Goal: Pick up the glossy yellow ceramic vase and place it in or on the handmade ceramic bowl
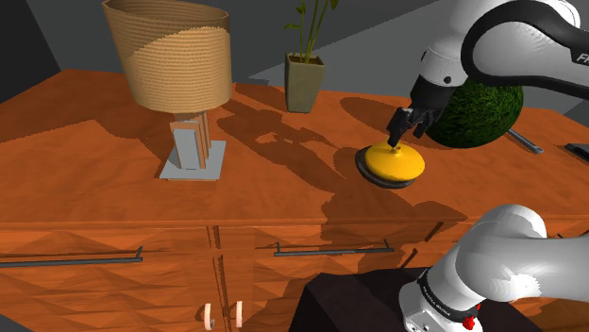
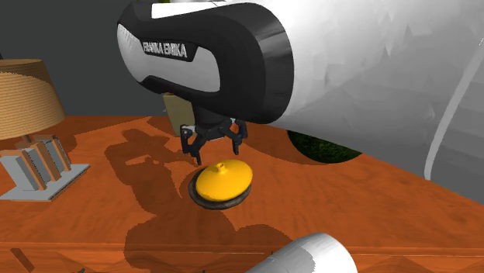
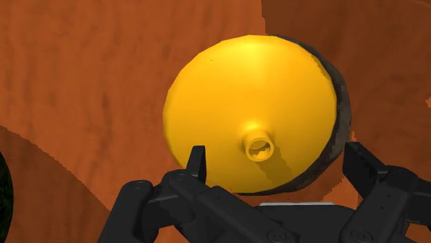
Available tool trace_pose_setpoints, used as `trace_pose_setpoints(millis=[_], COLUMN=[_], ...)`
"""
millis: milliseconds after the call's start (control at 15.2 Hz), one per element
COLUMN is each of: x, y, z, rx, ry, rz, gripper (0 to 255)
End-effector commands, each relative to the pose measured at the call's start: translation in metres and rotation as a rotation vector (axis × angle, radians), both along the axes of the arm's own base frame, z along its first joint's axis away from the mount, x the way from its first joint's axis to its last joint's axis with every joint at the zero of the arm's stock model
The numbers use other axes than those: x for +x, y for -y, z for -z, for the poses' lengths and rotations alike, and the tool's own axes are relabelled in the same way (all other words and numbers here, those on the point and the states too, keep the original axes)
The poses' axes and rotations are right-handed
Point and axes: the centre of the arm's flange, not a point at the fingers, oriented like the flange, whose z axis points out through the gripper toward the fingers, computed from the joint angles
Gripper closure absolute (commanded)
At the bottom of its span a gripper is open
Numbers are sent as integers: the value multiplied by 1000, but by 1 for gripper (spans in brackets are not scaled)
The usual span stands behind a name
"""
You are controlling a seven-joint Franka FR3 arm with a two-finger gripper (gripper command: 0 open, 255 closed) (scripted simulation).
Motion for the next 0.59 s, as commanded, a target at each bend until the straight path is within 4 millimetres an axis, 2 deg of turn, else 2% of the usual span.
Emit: trace_pose_setpoints(millis=[0, 66, 528], x=[-1, -2, -2], y=[-3, -4, -4], z=[-21, -32, -32], rx=[0, 0, 0], ry=[-1, -1, -1], rz=[0, 0, 0], gripper=[0, 0, 0])
